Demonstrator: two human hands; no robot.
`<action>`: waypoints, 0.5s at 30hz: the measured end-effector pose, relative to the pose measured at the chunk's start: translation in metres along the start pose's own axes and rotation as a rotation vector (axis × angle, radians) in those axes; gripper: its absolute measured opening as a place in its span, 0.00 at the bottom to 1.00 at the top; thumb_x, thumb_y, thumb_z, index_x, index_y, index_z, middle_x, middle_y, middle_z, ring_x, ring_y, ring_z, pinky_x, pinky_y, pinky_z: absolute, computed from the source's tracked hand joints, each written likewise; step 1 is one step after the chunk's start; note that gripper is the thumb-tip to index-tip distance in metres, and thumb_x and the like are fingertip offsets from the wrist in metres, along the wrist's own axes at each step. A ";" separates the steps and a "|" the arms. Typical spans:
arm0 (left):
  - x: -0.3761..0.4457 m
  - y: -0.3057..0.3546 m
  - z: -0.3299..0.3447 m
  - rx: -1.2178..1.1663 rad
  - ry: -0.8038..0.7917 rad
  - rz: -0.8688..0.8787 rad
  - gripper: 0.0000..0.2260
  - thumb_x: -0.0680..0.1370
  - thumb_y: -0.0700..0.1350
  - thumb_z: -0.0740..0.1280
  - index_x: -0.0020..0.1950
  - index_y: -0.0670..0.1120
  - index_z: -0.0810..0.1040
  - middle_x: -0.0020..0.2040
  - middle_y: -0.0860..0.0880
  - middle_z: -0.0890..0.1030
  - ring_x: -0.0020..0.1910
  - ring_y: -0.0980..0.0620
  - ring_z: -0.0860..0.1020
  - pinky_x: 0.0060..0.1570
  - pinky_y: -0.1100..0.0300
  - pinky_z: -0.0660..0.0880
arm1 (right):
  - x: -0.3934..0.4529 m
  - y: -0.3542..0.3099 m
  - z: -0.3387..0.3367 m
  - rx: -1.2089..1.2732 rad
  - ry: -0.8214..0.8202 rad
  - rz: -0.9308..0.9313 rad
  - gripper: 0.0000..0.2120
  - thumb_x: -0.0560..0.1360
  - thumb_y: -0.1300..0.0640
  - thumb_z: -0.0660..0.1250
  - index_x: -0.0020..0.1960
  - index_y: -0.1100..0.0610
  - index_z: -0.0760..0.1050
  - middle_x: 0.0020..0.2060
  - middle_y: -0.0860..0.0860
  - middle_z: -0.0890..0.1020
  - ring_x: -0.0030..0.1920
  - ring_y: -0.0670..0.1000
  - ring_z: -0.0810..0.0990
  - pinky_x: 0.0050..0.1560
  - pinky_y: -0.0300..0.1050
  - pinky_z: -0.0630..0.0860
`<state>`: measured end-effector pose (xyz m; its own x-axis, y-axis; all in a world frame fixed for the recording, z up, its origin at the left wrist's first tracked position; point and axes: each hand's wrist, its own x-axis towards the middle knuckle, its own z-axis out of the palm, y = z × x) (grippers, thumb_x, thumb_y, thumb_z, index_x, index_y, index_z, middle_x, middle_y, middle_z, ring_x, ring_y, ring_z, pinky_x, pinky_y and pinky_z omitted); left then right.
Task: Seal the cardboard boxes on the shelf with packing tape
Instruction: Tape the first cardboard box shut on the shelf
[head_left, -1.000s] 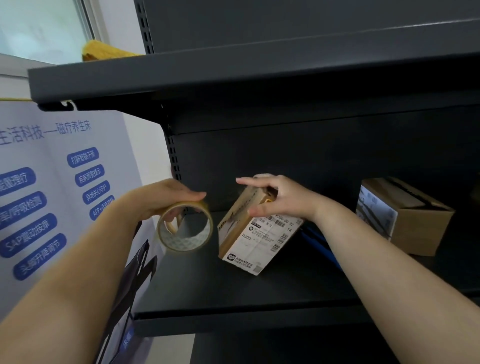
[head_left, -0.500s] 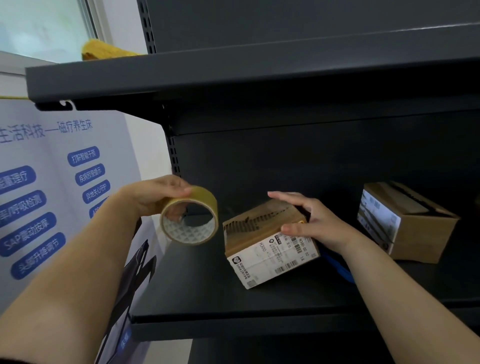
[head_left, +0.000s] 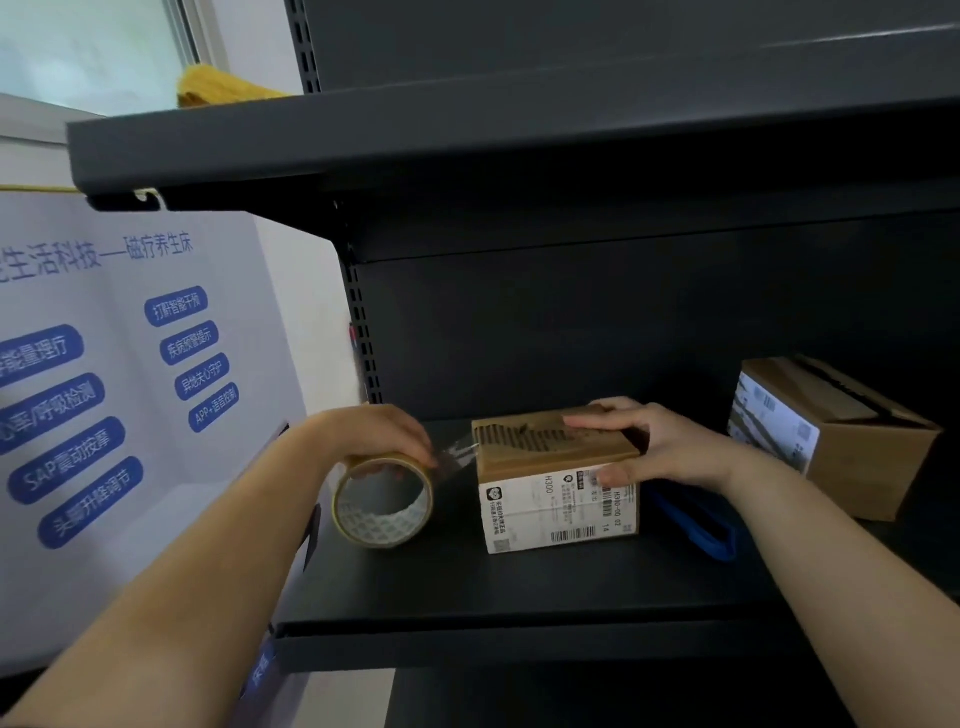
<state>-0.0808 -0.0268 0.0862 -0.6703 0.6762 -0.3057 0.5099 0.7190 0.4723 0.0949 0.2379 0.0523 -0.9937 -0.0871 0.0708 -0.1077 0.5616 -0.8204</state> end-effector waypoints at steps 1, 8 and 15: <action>-0.001 0.003 0.001 0.020 0.005 0.000 0.05 0.75 0.49 0.67 0.48 0.51 0.80 0.30 0.57 0.79 0.24 0.62 0.75 0.24 0.72 0.69 | 0.000 -0.004 -0.003 -0.069 -0.009 0.030 0.30 0.62 0.49 0.76 0.62 0.38 0.72 0.70 0.46 0.62 0.71 0.50 0.61 0.72 0.49 0.58; -0.019 0.010 0.002 -0.214 -0.099 0.046 0.17 0.76 0.39 0.67 0.64 0.49 0.72 0.60 0.48 0.77 0.47 0.52 0.80 0.37 0.63 0.77 | 0.019 -0.058 0.013 -0.813 0.004 0.373 0.53 0.54 0.19 0.43 0.70 0.46 0.66 0.77 0.51 0.45 0.75 0.52 0.37 0.69 0.66 0.36; -0.026 0.008 0.019 -0.577 -0.207 0.180 0.30 0.73 0.37 0.69 0.69 0.55 0.62 0.55 0.43 0.82 0.52 0.44 0.80 0.49 0.53 0.77 | 0.065 -0.059 0.046 -0.871 0.096 0.488 0.48 0.67 0.23 0.46 0.75 0.56 0.55 0.75 0.55 0.51 0.73 0.60 0.50 0.71 0.66 0.45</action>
<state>-0.0493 -0.0355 0.0825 -0.4537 0.8369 -0.3061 0.1937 0.4279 0.8828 0.0384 0.1618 0.0791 -0.9295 0.3588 -0.0855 0.3650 0.9281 -0.0731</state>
